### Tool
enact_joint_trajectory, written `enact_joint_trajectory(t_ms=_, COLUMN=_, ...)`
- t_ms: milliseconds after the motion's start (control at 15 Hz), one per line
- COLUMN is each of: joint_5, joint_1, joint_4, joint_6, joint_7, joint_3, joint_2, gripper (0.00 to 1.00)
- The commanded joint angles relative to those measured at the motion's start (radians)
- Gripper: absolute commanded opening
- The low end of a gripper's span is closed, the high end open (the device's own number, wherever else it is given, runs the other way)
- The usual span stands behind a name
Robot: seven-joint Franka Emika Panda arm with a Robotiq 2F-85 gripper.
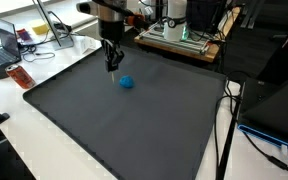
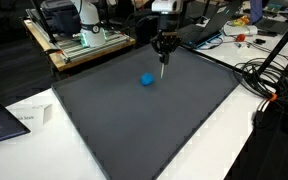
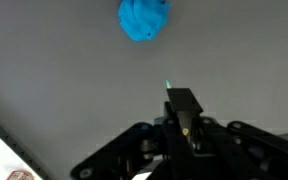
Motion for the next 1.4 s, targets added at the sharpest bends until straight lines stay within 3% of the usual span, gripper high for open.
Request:
enact_joint_trajectory(t_ms=0, joint_5=0.018, joint_1=-0.149, joint_4=-0.11, joint_6=-0.006, joint_7=-0.082, joint_3=0.147, joint_2=-0.055, gripper=0.03)
enact_joint_trajectory(t_ms=333, joint_5=0.018, joint_1=-0.411, joint_4=-0.292, joint_6=-0.015, joint_7=-0.159, joint_3=0.393, joint_2=-0.125, gripper=0.03)
enact_joint_trajectory(t_ms=800, joint_5=0.019, joint_1=-0.734, joint_4=-0.491, joint_6=0.001, joint_7=-0.22, joint_3=0.678, joint_2=-0.202, gripper=0.03)
enact_joint_trajectory(t_ms=1000, joint_5=0.019, joint_1=-0.812, joint_4=-0.545, joint_6=0.003, joint_7=-0.232, joint_3=0.752, joint_2=-0.219, gripper=0.03)
enact_joint_trajectory(t_ms=1333, joint_5=0.019, joint_1=-0.831, joint_4=-0.56, joint_6=0.006, joint_7=-0.237, joint_3=0.808, joint_2=-0.242, gripper=0.03)
